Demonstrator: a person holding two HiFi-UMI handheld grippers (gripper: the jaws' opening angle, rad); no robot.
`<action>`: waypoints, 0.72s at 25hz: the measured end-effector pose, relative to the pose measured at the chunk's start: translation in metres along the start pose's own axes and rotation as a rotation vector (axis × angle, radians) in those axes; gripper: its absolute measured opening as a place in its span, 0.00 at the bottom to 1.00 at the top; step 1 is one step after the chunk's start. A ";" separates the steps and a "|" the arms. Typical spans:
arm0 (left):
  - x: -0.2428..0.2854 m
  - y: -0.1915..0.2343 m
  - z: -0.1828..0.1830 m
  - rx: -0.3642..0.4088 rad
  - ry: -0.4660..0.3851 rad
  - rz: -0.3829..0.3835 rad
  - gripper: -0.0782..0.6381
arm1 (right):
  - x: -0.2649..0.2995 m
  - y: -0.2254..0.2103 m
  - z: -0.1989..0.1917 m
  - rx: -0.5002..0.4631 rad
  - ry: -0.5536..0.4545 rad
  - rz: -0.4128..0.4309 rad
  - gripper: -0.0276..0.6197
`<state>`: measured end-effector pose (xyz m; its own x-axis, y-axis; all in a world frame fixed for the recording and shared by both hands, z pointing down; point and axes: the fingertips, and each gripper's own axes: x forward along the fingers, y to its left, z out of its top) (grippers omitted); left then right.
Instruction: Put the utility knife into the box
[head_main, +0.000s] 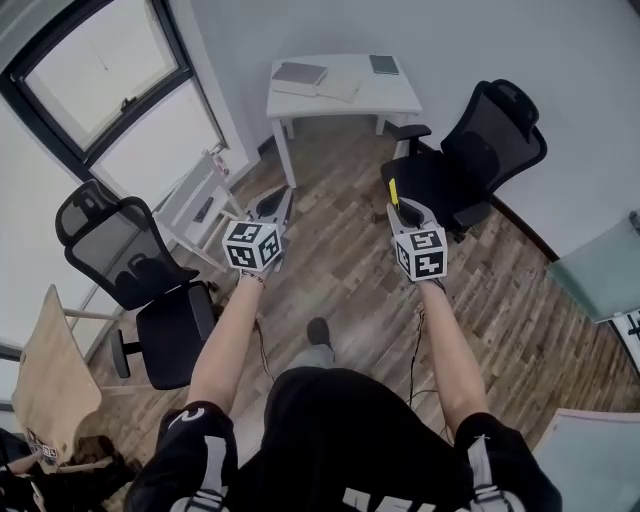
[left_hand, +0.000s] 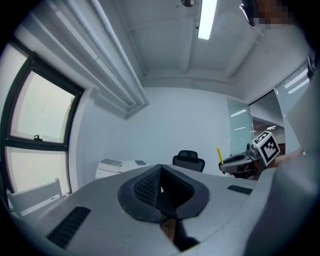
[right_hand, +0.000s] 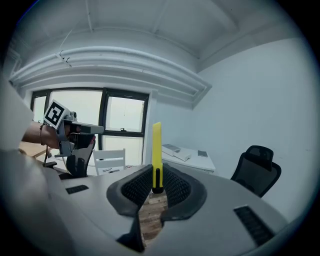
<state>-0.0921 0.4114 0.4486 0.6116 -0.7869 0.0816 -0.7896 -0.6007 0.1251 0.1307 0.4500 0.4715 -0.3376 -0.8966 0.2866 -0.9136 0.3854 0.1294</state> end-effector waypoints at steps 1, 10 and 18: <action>0.008 0.011 0.002 -0.004 -0.001 -0.002 0.14 | 0.012 -0.002 0.005 -0.002 0.002 -0.002 0.15; 0.077 0.089 0.016 -0.022 -0.012 -0.023 0.14 | 0.108 -0.020 0.031 -0.016 0.026 -0.004 0.16; 0.110 0.122 0.008 -0.031 0.009 -0.055 0.14 | 0.151 -0.026 0.024 0.000 0.055 -0.013 0.15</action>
<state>-0.1213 0.2500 0.4650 0.6545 -0.7515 0.0827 -0.7530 -0.6382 0.1601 0.0981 0.2994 0.4881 -0.3128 -0.8881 0.3367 -0.9179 0.3738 0.1330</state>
